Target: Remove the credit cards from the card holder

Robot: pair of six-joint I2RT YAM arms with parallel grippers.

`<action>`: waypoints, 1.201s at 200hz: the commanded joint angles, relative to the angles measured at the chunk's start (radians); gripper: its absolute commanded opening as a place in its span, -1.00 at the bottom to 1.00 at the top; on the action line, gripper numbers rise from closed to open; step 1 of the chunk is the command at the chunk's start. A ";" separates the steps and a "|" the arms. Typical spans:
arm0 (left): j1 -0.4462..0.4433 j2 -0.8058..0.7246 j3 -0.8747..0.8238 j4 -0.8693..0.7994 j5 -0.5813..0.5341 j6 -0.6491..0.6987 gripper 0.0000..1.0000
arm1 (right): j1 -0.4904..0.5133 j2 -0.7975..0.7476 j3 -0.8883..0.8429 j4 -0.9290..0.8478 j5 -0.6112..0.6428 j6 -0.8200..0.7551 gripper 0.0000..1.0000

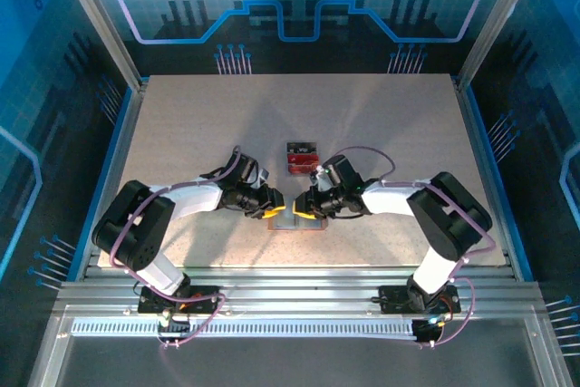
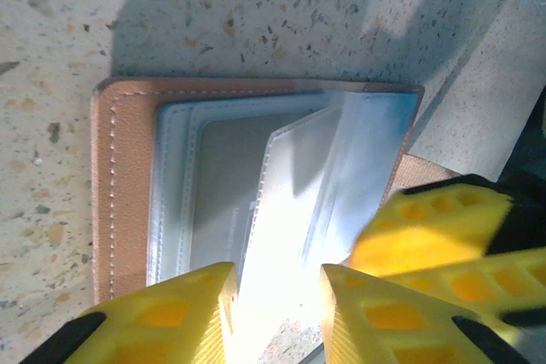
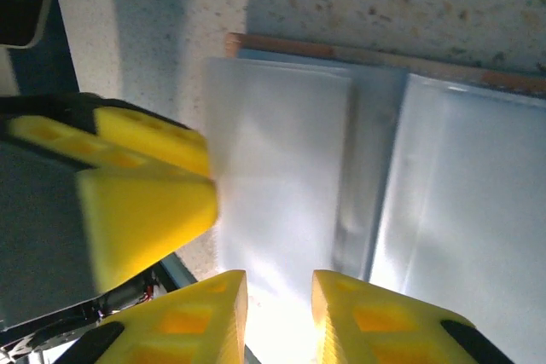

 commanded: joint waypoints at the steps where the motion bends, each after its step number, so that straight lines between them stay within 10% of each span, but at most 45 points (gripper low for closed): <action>1: -0.009 -0.031 0.032 -0.008 0.030 -0.006 -0.38 | -0.021 -0.076 0.044 -0.118 0.038 -0.045 -0.46; 240: -0.221 0.272 0.341 -0.036 0.025 0.008 -0.19 | -0.222 -0.478 -0.028 -0.470 0.115 -0.176 -0.44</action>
